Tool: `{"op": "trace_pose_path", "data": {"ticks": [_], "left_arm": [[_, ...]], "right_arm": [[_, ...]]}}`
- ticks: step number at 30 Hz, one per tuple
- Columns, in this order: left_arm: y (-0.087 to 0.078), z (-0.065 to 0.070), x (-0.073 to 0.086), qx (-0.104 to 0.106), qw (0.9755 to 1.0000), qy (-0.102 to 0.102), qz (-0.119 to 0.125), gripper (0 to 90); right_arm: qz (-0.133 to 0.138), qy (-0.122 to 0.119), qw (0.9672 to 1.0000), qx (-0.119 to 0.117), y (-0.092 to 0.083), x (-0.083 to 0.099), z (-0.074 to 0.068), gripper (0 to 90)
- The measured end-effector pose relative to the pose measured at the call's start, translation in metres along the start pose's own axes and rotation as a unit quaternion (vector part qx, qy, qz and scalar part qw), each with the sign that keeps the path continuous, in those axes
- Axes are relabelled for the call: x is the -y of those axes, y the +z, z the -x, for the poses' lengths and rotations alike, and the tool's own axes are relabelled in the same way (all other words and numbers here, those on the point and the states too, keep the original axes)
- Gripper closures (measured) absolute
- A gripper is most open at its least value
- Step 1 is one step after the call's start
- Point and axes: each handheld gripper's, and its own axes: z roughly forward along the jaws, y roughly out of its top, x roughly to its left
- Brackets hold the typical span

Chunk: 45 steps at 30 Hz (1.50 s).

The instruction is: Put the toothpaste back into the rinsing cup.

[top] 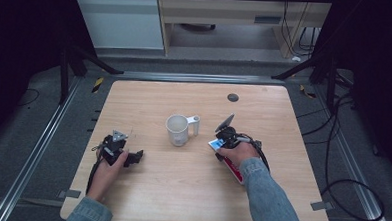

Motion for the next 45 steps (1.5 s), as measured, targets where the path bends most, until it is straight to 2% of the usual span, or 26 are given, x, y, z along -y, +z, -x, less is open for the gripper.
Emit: {"op": "trace_pose_path", "data": {"ticks": [1, 2, 3, 12, 13, 14, 15, 16, 17, 18, 20, 32, 37, 38, 42, 45], "left_arm": [[0.000, 0.000, 0.000, 0.000, 1.0000, 0.000, 0.000, 0.0], [0.000, 0.000, 0.000, 0.000, 1.0000, 0.000, 0.000, 0.0], [0.000, 0.000, 0.000, 0.000, 1.0000, 0.000, 0.000, 0.0], [0.000, 0.000, 0.000, 0.000, 1.0000, 0.000, 0.000, 0.0], [0.000, 0.000, 0.000, 0.000, 1.0000, 0.000, 0.000, 0.0], [0.000, 0.000, 0.000, 0.000, 1.0000, 0.000, 0.000, 0.0], [0.000, 0.000, 0.000, 0.000, 1.0000, 0.000, 0.000, 0.0], [0.000, 0.000, 0.000, 0.000, 1.0000, 0.000, 0.000, 0.0], [0.000, 0.000, 0.000, 0.000, 1.0000, 0.001, 0.000, 0.0], [0.000, 0.000, 0.000, 0.000, 1.0000, 0.000, 0.000, 0.0], [0.000, 0.000, 0.000, 0.000, 1.0000, 0.001, 0.000, 0.0], [0.000, 0.000, 0.000, 0.000, 1.0000, 0.001, 0.000, 0.0], [0.000, 0.000, 0.000, 0.000, 1.0000, 0.001, 0.000, 0.0], [0.000, 0.000, 0.000, 0.000, 1.0000, 0.001, 0.000, 0.0], [0.000, 0.000, 0.000, 0.001, 1.0000, 0.001, 0.000, 0.0], [0.000, 0.000, 0.000, 0.001, 1.0000, 0.002, 0.000, 0.0]], "right_arm": [[0.004, -0.019, 0.9998, 0.003, 0.001, 0.001, 0.003, 39.0], [-0.002, 0.001, 1.0000, 0.001, 0.001, 0.000, 0.000, 39.0], [-0.003, 0.005, 1.0000, -0.003, 0.001, 0.000, 0.000, 39.2], [-0.002, 0.005, 1.0000, -0.006, 0.002, 0.002, 0.003, 42.1], [0.004, -0.020, 0.9998, -0.001, 0.004, 0.003, 0.006, 42.3], [0.002, -0.011, 0.9999, 0.000, 0.003, 0.003, 0.004, 42.8], [0.008, -0.045, 0.9989, 0.001, 0.004, 0.004, 0.008, 44.1], [0.003, -0.016, 0.9999, 0.002, 0.003, 0.002, 0.003, 44.7], [0.003, -0.026, 0.9996, 0.006, 0.003, 0.002, 0.003, 45.0], [-0.003, -0.005, 1.0000, 0.005, 0.002, 0.001, 0.000, 45.4], [-0.003, -0.003, 1.0000, 0.004, 0.002, 0.001, -0.001, 46.4], [0.008, -0.018, 0.9998, -0.001, 0.000, 0.004, 0.001, 57.2], [0.007, -0.014, 0.9999, -0.006, -0.003, 0.005, 0.002, 62.2], [0.009, -0.021, 0.9997, -0.005, -0.003, 0.005, 0.003, 63.7], [0.009, -0.022, 0.9997, -0.005, -0.005, 0.005, 0.001, 67.8], [0.013, -0.036, 0.9993, -0.003, -0.006, 0.006, 0.001, 69.4]]}}
